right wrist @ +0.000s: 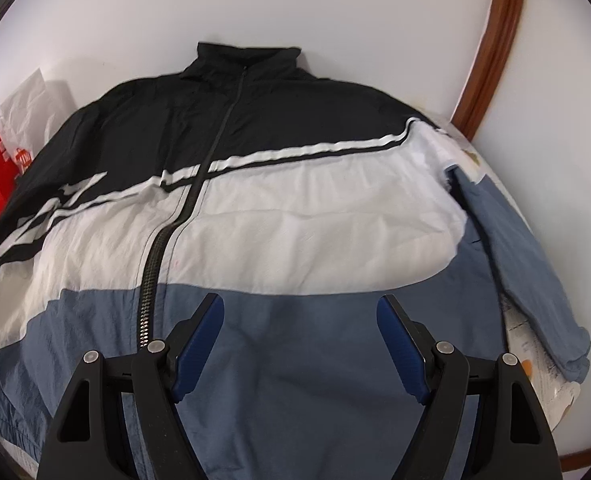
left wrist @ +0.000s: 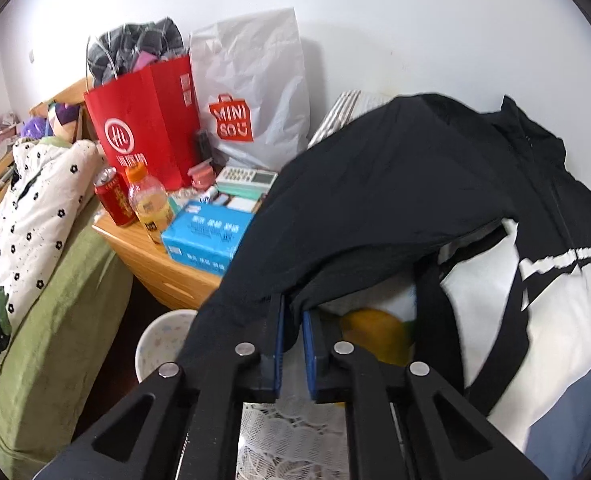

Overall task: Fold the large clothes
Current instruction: 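Grasp the black jacket side edge with the left gripper, then lift the black jacket side and fold it over the jacket body with the left gripper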

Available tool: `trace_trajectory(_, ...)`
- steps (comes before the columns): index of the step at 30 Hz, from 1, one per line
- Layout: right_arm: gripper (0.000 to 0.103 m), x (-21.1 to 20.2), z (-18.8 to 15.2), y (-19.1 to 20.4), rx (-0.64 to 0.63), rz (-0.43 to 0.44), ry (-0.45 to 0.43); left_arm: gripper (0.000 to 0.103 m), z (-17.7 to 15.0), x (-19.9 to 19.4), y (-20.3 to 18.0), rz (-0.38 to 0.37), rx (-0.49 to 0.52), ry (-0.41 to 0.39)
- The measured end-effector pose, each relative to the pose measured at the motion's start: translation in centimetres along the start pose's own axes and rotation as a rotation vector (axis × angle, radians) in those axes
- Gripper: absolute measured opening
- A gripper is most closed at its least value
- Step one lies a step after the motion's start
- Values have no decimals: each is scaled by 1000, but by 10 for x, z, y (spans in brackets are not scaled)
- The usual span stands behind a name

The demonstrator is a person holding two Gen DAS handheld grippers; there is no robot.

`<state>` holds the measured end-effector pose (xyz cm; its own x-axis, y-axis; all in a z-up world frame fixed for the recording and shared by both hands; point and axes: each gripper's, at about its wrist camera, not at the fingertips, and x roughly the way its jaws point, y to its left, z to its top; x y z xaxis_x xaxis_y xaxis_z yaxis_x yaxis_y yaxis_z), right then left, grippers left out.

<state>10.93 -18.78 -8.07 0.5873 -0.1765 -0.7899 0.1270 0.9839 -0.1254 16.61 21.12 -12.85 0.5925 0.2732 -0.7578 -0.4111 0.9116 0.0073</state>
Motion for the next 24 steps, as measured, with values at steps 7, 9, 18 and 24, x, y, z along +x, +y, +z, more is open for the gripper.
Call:
trace_trajectory(7, 78, -15, 7, -22, 13, 13, -51, 6, 25, -37, -18, -34, -8, -57)
trace_trajectory(9, 78, -18, 10, -31, 30, 21, -62, 6, 34, -48, -29, -57, -1, -78)
trace_trajectory(18, 78, -24, 20, -73, 91, 41, -97, 6, 65, -79, -108, -171, 97, -141)
trace_trajectory(24, 78, -21, 22, -95, 108, 44, -103, 6, 72, -77, -175, -248, 173, -130)
